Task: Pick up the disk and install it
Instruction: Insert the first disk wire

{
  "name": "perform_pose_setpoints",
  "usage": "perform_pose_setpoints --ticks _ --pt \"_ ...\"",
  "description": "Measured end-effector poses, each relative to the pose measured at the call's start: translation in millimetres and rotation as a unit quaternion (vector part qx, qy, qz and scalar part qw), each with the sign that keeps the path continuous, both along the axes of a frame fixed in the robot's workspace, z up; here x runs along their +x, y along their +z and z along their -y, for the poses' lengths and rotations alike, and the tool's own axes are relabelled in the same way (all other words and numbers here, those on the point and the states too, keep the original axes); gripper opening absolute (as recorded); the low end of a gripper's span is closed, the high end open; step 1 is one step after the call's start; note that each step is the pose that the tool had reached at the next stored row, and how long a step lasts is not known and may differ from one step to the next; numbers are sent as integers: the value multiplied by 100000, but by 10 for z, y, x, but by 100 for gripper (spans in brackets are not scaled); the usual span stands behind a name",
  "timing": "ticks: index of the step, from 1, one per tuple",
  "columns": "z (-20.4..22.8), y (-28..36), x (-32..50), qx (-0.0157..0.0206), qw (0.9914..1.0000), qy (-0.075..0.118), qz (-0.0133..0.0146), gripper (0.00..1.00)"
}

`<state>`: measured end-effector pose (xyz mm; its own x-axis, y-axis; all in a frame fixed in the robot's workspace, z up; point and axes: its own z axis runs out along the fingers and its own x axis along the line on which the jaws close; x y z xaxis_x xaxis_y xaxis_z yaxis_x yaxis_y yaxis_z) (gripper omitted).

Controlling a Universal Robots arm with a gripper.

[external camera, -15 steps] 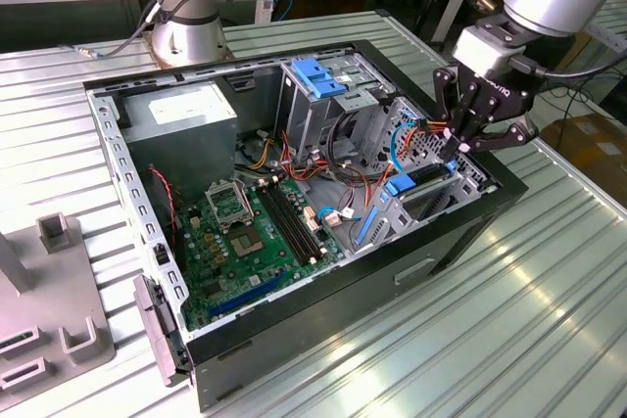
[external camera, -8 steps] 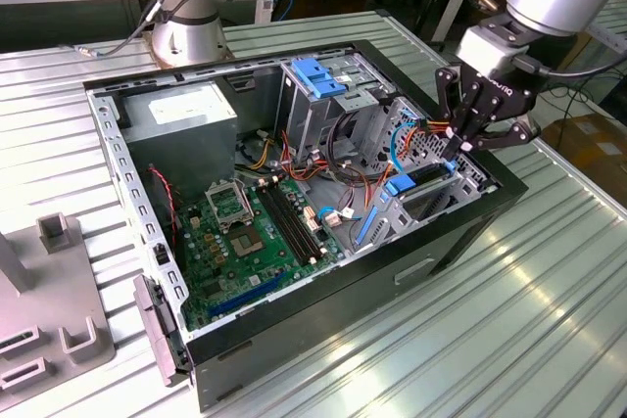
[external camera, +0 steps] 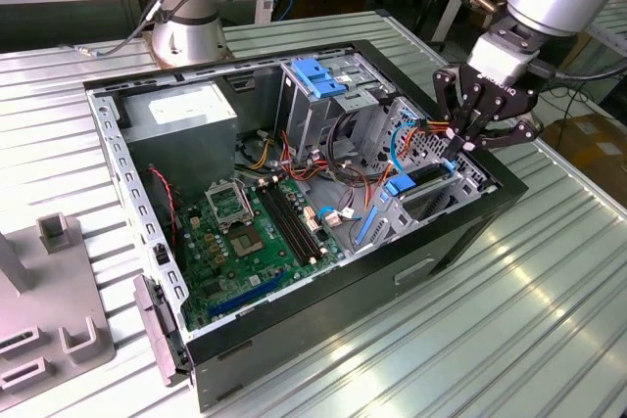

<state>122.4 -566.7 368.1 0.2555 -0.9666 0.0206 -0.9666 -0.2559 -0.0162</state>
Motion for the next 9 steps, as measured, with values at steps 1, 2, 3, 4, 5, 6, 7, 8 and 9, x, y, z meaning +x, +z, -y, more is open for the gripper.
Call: perform_pose_setpoints --ticks 1,2,3,4,5,6,7,8,9 --pt "-1 0 5 1 100000 63 2 11" --pt "-4 0 11 6 100000 100 2 11" --pt "-8 0 19 9 100000 147 3 11" --pt "-14 1 30 -2 100000 219 4 11" --pt "-28 0 48 3 99999 418 2 11" --pt "-38 0 54 2 99999 543 0 11" --pt "-48 0 60 1 99998 649 0 11" --pt "-58 0 69 0 99997 767 2 11" --pt "-64 0 78 4 99996 857 1 11"
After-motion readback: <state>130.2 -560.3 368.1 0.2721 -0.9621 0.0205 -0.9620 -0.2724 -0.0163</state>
